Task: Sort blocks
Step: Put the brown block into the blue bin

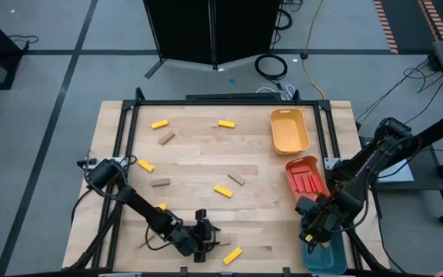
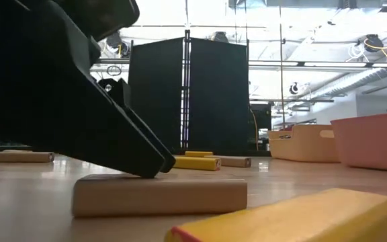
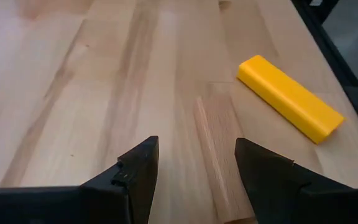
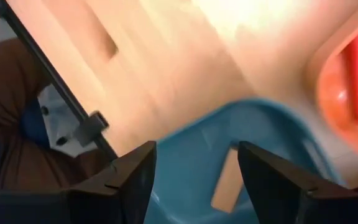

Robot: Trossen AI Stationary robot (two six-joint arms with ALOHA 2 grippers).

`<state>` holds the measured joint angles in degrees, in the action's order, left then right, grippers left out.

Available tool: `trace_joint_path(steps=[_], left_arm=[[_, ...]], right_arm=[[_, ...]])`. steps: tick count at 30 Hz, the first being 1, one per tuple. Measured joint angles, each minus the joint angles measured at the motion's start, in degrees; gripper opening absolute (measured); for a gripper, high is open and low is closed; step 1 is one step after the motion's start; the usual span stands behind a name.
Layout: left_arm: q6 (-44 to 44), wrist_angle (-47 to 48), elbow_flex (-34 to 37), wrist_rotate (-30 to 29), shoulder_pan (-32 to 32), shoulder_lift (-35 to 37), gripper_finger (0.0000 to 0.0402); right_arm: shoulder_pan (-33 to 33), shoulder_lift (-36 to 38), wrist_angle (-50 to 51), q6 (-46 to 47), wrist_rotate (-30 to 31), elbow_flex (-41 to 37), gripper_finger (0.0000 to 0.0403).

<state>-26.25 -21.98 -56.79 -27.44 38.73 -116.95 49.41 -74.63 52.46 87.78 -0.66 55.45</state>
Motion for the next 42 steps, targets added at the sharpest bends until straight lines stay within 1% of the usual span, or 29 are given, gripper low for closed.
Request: trace_joint_path(steps=[3,5,9,12,15,19,22,24,26,30,33,37,39,42], left_arm=[[2.7,-0.6,0.1,-1.7,0.1,0.9,0.0209],[3.2,-0.8,0.1,-2.9,0.0,2.2,0.0209],[5.6,-0.8,0.1,-2.7,0.0,4.7,0.0209],[2.0,-0.4,0.1,-1.1,0.4,5.3,0.0209],[-2.2,0.1,0.1,-1.2,1.3,4.7,0.0209],[-4.5,-0.5,0.1,-5.6,3.2,2.9,0.0209],[-5.8,-2.2,-0.1,-7.7,4.5,1.1,0.0209],[-6.0,-2.9,-1.0,-8.7,5.1,-0.7,0.0209],[-5.9,-2.7,-2.5,-9.1,5.5,-2.7,0.0209],[-4.3,-1.4,-5.1,-8.7,5.4,-5.9,0.0209],[-4.3,2.2,-6.2,-10.2,5.0,-6.2,0.0209],[-2.1,5.2,-6.5,-10.6,4.7,-6.2,0.0209],[-2.0,7.2,-6.5,-10.6,4.7,-6.1,0.0209],[-2.0,9.3,-6.6,-9.8,4.7,-5.9,0.0203]], right_arm=[[0.3,0.0,3.2,-0.2,3.3,2.9,0.0219],[0.4,0.0,3.6,-0.2,5.1,4.2,0.0219],[1.0,0.0,3.5,-0.6,8.1,5.7,0.0219],[1.0,0.0,3.2,-0.7,8.3,5.8,0.0219],[1.0,-0.2,2.5,-1.6,9.5,5.8,0.0219],[1.0,-0.9,0.9,-7.6,16.0,5.8,0.0219],[1.0,-1.3,-0.6,-11.9,20.6,5.8,0.0219],[1.0,-1.4,-1.4,-13.7,22.5,5.8,0.0219],[1.0,-1.2,-1.4,-14.1,23.3,5.9,0.0219],[0.9,-0.6,-1.4,-13.6,22.1,5.9,0.0219],[0.9,-0.4,-1.7,-12.0,21.5,5.9,0.0219],[0.9,-0.4,-1.9,-8.9,21.8,5.9,0.0219],[0.9,-0.4,-2.6,-8.2,22.9,5.9,0.0219],[1.0,-0.4,-4.0,-9.5,26.5,5.9,0.0219]])
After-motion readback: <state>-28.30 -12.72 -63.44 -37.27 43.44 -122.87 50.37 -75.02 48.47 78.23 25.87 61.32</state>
